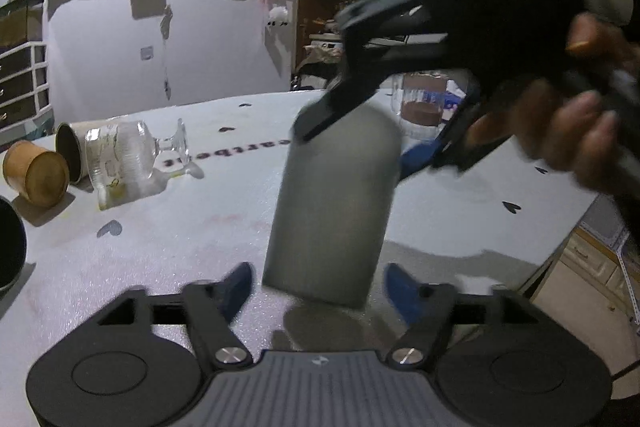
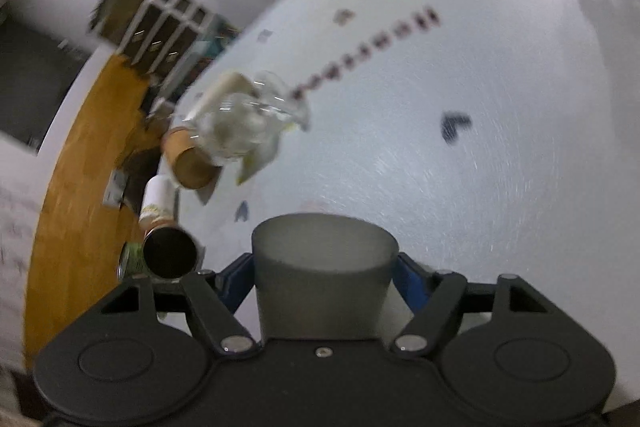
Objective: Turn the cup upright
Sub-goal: 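Open the left gripper while the right gripper pulls the cup away, then lower the cup opening-up beside the banded glass and open the right gripper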
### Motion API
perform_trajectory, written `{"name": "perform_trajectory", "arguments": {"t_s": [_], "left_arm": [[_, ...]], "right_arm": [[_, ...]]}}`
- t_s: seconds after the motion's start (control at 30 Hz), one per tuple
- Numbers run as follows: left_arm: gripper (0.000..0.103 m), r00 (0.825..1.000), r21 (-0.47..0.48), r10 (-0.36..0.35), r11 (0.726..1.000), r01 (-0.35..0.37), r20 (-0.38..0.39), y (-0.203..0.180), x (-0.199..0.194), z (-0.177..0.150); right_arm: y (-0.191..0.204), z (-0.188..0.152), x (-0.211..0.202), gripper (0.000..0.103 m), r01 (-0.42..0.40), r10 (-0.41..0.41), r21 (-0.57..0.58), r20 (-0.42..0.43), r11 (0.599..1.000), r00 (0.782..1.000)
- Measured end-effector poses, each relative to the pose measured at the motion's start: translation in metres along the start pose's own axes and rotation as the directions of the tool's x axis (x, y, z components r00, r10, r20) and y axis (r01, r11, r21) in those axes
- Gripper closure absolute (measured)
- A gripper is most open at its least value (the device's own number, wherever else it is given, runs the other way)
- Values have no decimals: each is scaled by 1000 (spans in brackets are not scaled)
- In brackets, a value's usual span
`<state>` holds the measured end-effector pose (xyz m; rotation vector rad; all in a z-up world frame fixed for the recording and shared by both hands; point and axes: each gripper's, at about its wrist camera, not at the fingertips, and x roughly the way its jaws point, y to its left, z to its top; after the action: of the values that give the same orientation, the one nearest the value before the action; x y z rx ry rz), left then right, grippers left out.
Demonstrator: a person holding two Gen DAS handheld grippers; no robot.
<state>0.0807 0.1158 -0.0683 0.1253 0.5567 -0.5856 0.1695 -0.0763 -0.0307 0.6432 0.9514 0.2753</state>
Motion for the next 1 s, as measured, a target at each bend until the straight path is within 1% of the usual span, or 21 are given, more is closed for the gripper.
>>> {"name": "perform_trajectory", "arguments": {"t_s": [0.03, 0.1, 0.17, 0.23, 0.27, 0.33, 0.4, 0.43, 0.47, 0.5, 0.57, 0.6, 0.7, 0.8, 0.87, 0.93, 1.0], "left_arm": [[16, 1000, -6, 4, 1000, -4, 1, 0, 0, 0], [14, 1000, -15, -6, 1000, 6, 5, 0, 0, 1], [11, 1000, -19, -12, 1000, 12, 7, 1, 0, 1], [9, 1000, -24, -9, 1000, 10, 10, 2, 0, 0], [9, 1000, -29, -9, 1000, 9, 9, 3, 0, 0], [9, 1000, -40, -8, 999, 8, 9, 5, 2, -1], [9, 1000, -46, -9, 999, 9, 8, 6, 4, -2], [9, 1000, -48, -9, 999, 9, 6, 7, 5, -2], [9, 1000, -49, -7, 999, 7, 4, 8, 6, -3], [9, 1000, -50, -4, 999, 4, 1, 10, 7, -3], [9, 1000, -56, 5, 998, -5, -3, 14, 8, -4], [9, 1000, -59, 10, 998, -10, -5, 16, 9, -4], [9, 1000, -73, 16, 997, -17, -11, 22, 11, -4], [9, 1000, -78, 21, 997, -22, -17, 26, 14, -4], [9, 1000, -80, 21, 997, -23, -17, 27, 15, -4], [9, 1000, -81, 21, 996, -22, -17, 26, 15, -4], [9, 1000, -79, 21, 997, -22, -17, 26, 15, -4]], "right_arm": [[5, 0, -8, 28, 17, -16, -44, 28, 999, 999], [13, 2, -23, 28, 78, -61, -149, 110, 986, 992], [18, 8, -33, 28, 149, -98, -232, 216, 961, 971], [14, 19, -40, 29, 222, -135, -273, 303, 936, 943], [12, 25, -41, 29, 264, -160, -283, 344, 922, 925], [7, 38, -38, 29, 375, -227, -298, 430, 878, 874], [1, 52, -32, 29, 481, -292, -302, 502, 823, 814], [-3, 61, -27, 29, 527, -319, -297, 533, 796, 784], [-8, 69, -24, 29, 561, -343, -287, 555, 776, 758], [-11, 77, -20, 29, 590, -367, -273, 568, 760, 736], [-19, 92, -13, 29, 631, -404, -248, 587, 735, 701], [-23, 100, -9, 29, 651, -421, -230, 600, 724, 680], [-37, 119, -3, 29, 685, -459, -179, 621, 706, 635], [-46, 130, 7, 29, 716, -499, -150, 621, 682, 605], [-52, 136, 10, 29, 726, -513, -141, 618, 673, 595], [-57, 138, 11, 29, 724, -524, -126, 608, 678, 597], [-62, 140, 11, 28, 716, -531, -116, 593, 688, 606]]}}
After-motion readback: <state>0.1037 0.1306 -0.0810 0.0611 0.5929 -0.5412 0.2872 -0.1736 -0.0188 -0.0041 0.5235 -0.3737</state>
